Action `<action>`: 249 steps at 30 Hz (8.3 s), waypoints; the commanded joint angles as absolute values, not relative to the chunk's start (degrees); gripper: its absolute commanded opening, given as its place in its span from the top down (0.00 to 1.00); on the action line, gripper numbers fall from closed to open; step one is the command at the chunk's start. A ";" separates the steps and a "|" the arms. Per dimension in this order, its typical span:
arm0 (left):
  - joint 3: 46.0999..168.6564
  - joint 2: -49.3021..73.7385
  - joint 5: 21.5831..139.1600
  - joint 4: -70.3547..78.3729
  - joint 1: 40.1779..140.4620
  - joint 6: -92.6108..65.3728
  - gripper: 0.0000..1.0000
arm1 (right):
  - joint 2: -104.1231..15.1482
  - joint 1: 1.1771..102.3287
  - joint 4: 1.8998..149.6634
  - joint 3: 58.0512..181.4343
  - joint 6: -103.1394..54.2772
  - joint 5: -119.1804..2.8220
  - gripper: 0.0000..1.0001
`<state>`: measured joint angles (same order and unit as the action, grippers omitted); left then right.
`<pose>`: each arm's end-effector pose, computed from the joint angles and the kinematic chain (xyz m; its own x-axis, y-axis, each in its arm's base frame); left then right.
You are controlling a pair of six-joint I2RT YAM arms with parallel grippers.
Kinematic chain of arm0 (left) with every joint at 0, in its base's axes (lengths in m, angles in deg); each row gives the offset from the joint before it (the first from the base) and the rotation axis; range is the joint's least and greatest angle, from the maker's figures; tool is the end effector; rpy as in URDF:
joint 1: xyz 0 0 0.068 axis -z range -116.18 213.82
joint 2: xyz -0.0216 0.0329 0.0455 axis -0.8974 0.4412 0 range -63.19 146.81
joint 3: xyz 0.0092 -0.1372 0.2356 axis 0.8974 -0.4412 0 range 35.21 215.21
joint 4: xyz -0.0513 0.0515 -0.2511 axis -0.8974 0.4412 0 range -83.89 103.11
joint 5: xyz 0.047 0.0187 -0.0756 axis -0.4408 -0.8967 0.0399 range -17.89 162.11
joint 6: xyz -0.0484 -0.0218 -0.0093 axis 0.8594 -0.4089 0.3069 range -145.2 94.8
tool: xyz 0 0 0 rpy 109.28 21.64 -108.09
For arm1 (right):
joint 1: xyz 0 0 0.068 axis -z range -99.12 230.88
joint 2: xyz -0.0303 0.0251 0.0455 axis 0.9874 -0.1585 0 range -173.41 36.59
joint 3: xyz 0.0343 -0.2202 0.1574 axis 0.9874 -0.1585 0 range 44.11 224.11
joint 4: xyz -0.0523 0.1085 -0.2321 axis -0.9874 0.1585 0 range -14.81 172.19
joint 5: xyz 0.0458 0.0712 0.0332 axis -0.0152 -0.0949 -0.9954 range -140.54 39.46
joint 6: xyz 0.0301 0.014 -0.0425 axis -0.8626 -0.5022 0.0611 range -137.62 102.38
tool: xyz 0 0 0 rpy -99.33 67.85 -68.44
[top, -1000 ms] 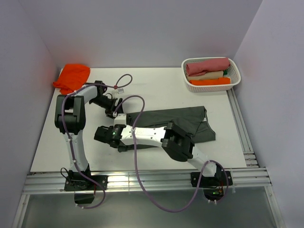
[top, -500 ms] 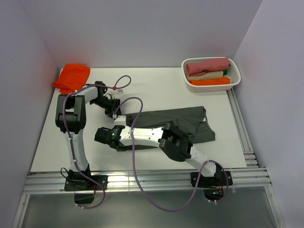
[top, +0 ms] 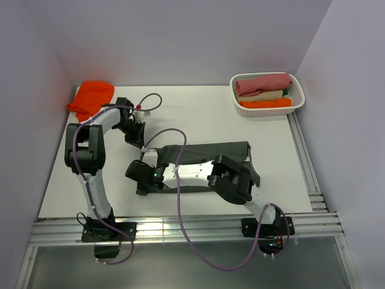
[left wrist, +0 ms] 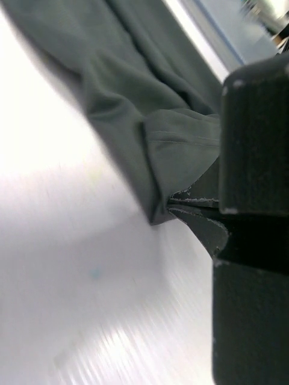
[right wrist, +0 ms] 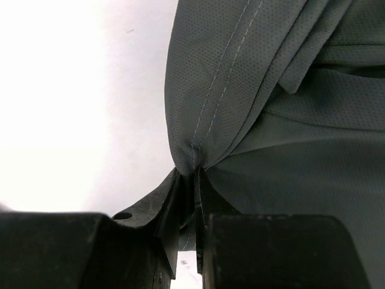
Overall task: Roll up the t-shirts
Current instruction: Roll the tshirt
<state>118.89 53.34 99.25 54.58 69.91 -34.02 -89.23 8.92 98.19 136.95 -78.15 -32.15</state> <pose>0.3882 -0.0578 0.1628 -0.9464 0.2382 -0.2183 0.3116 0.8512 -0.4224 0.1572 0.4463 0.1552 -0.8642 0.0142 -0.5029 -0.1936 0.9133 0.3584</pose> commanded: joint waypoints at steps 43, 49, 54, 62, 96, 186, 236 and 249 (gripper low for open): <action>110.10 52.39 116.06 74.06 60.39 -51.13 0.30 | -79.25 12.41 50.40 104.31 -92.76 -41.31 0.95; 108.25 51.95 114.56 69.67 62.24 -47.36 0.33 | -78.98 12.41 51.28 104.49 -92.24 -40.78 0.95; 108.42 51.25 112.98 67.11 63.11 -44.45 0.52 | -78.81 12.50 52.07 104.40 -92.15 -40.43 0.95; 108.77 46.25 109.29 65.79 63.47 -40.85 0.98 | -77.93 12.33 57.95 106.24 -90.74 -38.76 0.85; 111.14 43.42 99.80 65.35 69.18 -33.37 1.00 | -93.12 8.02 110.86 153.00 -82.57 -16.17 0.44; 108.42 48.53 102.19 53.48 70.59 -30.74 1.00 | -82.95 19.18 37.46 100.17 -94.27 -44.13 0.61; 110.00 45.53 91.10 56.65 75.95 -30.12 1.00 | -88.65 5.65 101.55 138.24 -81.69 -18.89 0.58; 111.23 45.62 91.71 57.70 75.95 -30.03 0.93 | -97.87 4.77 116.04 151.06 -82.91 -20.30 0.48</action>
